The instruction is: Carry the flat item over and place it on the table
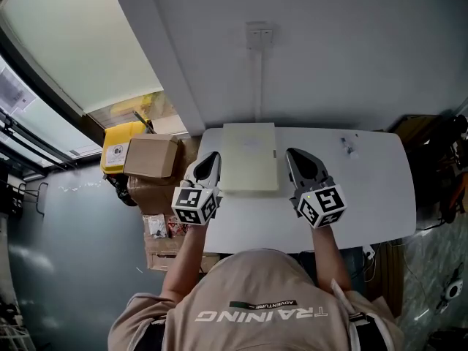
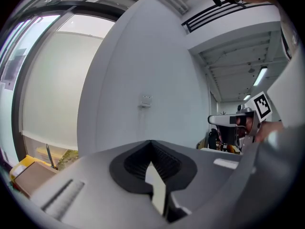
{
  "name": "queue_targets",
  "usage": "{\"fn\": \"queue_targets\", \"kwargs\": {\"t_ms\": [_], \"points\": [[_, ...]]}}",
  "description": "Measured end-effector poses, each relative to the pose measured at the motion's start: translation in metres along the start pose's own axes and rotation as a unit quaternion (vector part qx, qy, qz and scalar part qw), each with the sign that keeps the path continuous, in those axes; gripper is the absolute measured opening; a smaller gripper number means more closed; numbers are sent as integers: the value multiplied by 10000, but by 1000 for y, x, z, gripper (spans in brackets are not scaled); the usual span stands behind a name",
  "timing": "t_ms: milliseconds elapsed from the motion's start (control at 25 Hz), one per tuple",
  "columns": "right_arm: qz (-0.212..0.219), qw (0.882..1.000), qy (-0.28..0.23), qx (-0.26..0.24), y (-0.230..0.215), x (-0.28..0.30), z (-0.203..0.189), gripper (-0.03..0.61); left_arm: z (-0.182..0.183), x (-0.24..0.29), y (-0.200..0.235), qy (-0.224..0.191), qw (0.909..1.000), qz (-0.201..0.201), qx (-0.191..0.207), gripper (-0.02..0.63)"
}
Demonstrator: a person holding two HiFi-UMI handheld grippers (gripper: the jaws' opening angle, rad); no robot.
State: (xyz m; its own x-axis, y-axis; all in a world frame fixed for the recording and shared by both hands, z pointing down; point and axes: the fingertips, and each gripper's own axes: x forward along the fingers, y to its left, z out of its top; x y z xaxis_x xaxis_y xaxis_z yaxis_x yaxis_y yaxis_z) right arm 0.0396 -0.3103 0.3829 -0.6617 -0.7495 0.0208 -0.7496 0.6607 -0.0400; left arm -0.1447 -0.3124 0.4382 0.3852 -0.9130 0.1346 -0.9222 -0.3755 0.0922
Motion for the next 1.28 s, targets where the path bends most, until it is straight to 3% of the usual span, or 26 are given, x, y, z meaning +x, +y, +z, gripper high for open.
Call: {"fn": "queue_targets", "kwargs": {"t_ms": [480, 1280], "points": [[-107, 9999, -29, -90, -4, -1, 9, 6, 31, -9, -5, -204, 9993, 27, 319, 6], [-121, 9989, 282, -360, -6, 3, 1, 6, 25, -5, 6, -95, 9996, 14, 266, 6]]}}
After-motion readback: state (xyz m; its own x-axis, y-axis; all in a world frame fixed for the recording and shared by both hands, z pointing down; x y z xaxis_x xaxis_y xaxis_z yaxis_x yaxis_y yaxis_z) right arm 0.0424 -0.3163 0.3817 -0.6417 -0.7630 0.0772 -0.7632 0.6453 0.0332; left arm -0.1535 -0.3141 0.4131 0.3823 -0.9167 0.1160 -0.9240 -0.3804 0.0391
